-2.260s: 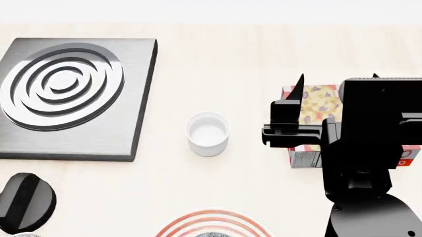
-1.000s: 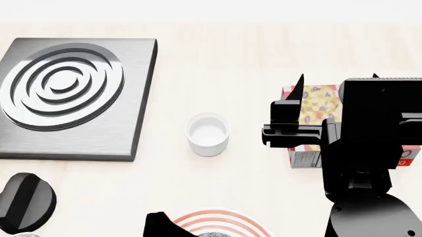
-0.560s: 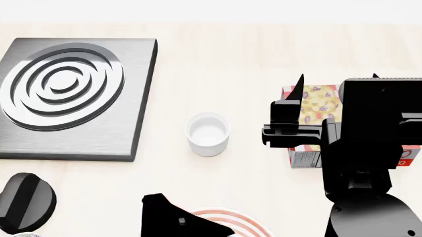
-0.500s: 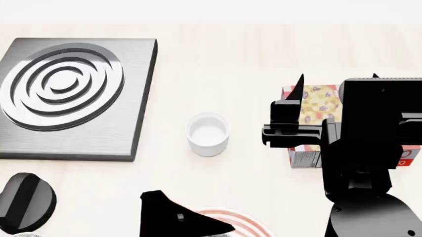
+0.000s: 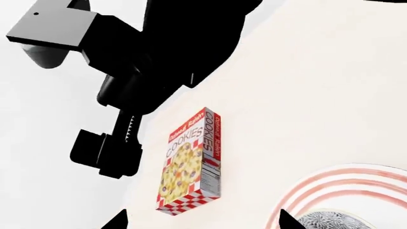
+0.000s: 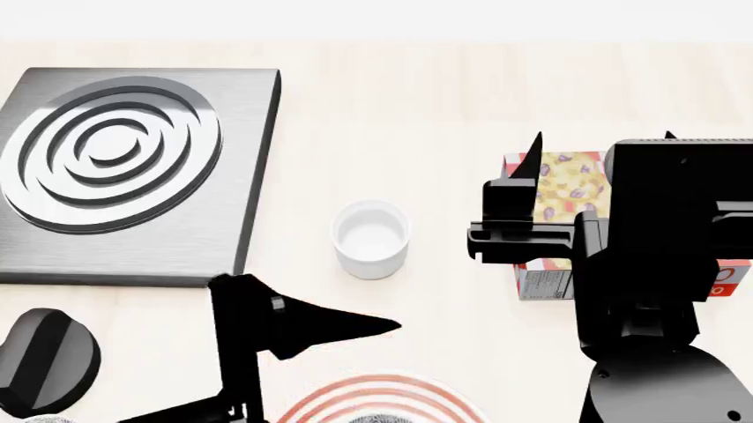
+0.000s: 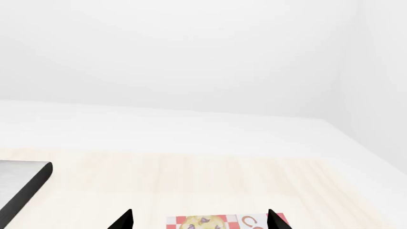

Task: Pick the akita bowl on the stove and place it on the plate.

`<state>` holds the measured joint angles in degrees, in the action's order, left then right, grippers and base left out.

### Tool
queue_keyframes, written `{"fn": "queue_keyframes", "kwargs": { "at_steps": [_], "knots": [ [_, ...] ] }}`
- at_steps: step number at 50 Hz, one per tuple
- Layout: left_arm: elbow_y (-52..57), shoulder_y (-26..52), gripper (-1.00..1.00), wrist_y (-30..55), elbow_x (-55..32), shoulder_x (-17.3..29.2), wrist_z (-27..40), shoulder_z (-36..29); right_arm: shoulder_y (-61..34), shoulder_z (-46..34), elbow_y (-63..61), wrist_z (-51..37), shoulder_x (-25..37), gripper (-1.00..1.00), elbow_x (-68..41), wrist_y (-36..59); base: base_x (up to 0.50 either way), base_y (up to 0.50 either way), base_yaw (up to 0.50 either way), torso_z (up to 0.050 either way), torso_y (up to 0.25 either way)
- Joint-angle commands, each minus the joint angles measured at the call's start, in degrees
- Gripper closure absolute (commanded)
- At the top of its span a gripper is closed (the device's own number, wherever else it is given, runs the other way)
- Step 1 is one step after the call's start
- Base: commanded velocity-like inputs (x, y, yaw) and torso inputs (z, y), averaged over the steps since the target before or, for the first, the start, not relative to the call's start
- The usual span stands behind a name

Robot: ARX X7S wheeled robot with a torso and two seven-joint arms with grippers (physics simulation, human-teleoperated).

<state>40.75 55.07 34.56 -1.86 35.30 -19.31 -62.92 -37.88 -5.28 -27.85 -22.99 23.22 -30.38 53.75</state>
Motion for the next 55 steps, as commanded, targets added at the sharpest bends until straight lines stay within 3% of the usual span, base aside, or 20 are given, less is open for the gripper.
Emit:
{"fn": "queue_keyframes", "kwargs": {
  "at_steps": [1, 34, 55],
  "knots": [
    [-0.9, -1.0, -1.00, -0.1, -4.2, -0.3, 2.0, 5.3, 0.0, -0.1, 0.0, -0.1, 0.1, -1.00, -0.2, -0.1, 0.00, 0.00, 0.00, 0.000, 0.000],
    [-6.3, -1.9, -1.00, 1.0, -20.7, -2.3, 7.3, 25.1, -0.3, -0.4, -0.2, -0.6, 0.5, -1.00, -0.7, 0.3, 0.00, 0.00, 0.00, 0.000, 0.000],
    [-7.5, -3.3, -1.00, 1.8, -27.7, -2.4, 9.7, 33.2, -0.1, -0.8, 0.1, -0.8, 0.7, -1.00, -0.7, -0.3, 0.00, 0.00, 0.00, 0.000, 0.000]
  ]
}}
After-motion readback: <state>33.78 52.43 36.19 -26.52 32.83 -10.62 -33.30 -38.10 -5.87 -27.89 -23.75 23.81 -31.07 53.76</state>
